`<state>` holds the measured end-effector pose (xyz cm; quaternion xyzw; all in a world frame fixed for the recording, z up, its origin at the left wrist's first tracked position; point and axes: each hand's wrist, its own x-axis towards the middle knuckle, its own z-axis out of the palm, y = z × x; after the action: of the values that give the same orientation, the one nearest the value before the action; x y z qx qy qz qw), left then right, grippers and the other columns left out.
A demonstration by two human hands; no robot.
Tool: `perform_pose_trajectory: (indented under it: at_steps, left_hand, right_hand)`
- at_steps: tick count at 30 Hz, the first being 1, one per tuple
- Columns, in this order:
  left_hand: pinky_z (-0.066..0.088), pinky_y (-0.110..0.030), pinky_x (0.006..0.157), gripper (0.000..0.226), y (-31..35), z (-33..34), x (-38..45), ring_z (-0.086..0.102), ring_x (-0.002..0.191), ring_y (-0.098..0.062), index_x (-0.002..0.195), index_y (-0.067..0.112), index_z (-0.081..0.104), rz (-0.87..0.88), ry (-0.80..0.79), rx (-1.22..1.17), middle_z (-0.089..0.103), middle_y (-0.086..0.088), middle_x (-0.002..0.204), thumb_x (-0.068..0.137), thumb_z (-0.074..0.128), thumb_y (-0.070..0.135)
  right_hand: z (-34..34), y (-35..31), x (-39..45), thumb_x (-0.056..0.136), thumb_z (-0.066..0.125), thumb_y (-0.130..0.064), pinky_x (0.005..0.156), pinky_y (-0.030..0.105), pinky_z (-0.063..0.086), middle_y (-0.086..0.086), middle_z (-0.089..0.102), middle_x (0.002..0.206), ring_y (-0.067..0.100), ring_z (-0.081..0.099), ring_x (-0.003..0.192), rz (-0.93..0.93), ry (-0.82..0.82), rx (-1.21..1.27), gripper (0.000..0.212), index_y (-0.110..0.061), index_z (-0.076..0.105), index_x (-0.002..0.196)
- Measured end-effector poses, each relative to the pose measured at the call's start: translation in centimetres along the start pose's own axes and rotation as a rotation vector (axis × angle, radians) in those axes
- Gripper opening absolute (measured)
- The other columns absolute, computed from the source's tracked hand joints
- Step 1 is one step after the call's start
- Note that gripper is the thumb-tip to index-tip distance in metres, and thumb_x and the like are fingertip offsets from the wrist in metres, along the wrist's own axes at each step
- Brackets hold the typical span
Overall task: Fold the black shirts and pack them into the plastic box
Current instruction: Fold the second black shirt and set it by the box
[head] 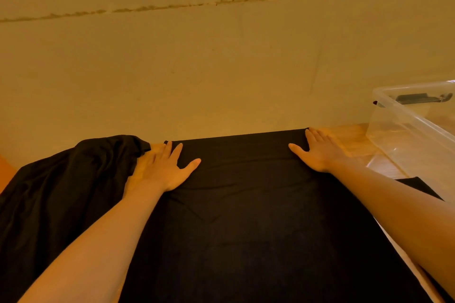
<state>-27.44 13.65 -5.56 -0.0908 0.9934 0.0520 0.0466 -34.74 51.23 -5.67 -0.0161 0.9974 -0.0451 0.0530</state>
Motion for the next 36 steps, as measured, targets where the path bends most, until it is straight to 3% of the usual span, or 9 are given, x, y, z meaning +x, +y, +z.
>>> perform_pose_trajectory:
  at_steps: [7,13,19,22,29,33,36]
  left_hand:
    - [0.015,-0.041,0.118,0.071,0.3,-0.8,-2.9,0.017,0.146,-0.02,0.153,0.024,0.021,0.086,0.208,0.048,0.015,0.0,0.161,0.096,0.017,0.064]
    - [0.002,-0.025,0.115,0.064,-1.0,0.2,-8.2,0.009,0.146,-0.006,0.151,0.028,0.027,0.313,0.17,-0.106,0.018,0.01,0.159,0.096,0.027,0.06]
    - [0.007,-0.025,0.117,0.081,-2.1,1.4,-16.3,0.008,0.142,0.007,0.149,0.037,0.028,0.495,0.105,-0.215,0.018,0.022,0.154,0.082,0.02,0.082]
    - [0.013,-0.021,0.115,0.078,-2.8,2.2,-20.8,0.008,0.139,0.014,0.146,0.04,0.03,0.537,0.106,-0.249,0.017,0.028,0.151,0.08,0.027,0.081]
    - [0.005,-0.009,0.113,0.072,-5.2,3.5,-27.4,0.007,0.141,0.012,0.145,0.041,0.03,0.636,0.171,-0.166,0.017,0.029,0.152,0.083,0.041,0.075]
    - [0.022,-0.013,0.112,0.058,-6.8,4.4,-28.9,0.034,0.137,0.0,0.139,0.029,0.047,0.662,0.315,-0.09,0.041,0.013,0.147,0.09,0.04,0.059]
    - [0.029,-0.013,0.109,0.056,-7.3,4.0,-29.8,0.053,0.124,-0.006,0.126,0.02,0.062,0.67,0.38,-0.129,0.057,0.008,0.132,0.095,0.033,0.058]
  right_hand:
    - [-1.0,-0.4,-2.3,0.097,0.023,-0.058,0.119,0.036,0.004,0.006,0.01,0.16,0.02,0.005,0.147,-0.142,0.131,0.017,0.072,-0.012,0.017,0.152]
    - [-1.8,-1.4,-8.6,0.099,0.034,-0.049,0.116,0.033,0.016,0.001,0.017,0.159,0.017,0.014,0.146,-0.307,0.108,0.047,0.061,-0.016,0.026,0.15]
    - [-1.3,-1.1,-17.0,0.096,0.04,-0.051,0.113,0.029,0.023,-0.007,0.019,0.158,0.011,0.02,0.144,-0.395,0.05,0.07,0.06,-0.025,0.029,0.148]
    - [-0.5,-0.3,-21.5,0.095,0.041,-0.051,0.11,0.026,0.027,-0.011,0.019,0.157,0.007,0.022,0.142,-0.414,0.028,0.089,0.059,-0.028,0.029,0.148]
    - [1.1,2.8,-28.2,0.091,0.04,-0.054,0.103,0.016,0.026,-0.019,0.022,0.153,-0.002,0.024,0.137,-0.477,0.076,0.165,0.06,-0.034,0.029,0.147]
    - [1.8,5.1,-30.3,0.08,0.042,-0.069,0.105,0.017,0.027,-0.032,0.001,0.147,-0.01,0.011,0.131,-0.547,0.005,0.073,0.077,-0.047,0.01,0.146]
    - [2.4,6.9,-30.7,0.09,0.057,-0.043,0.105,0.016,0.032,-0.027,0.002,0.15,-0.005,0.021,0.135,-0.567,0.072,-0.035,0.073,-0.046,0.007,0.144]
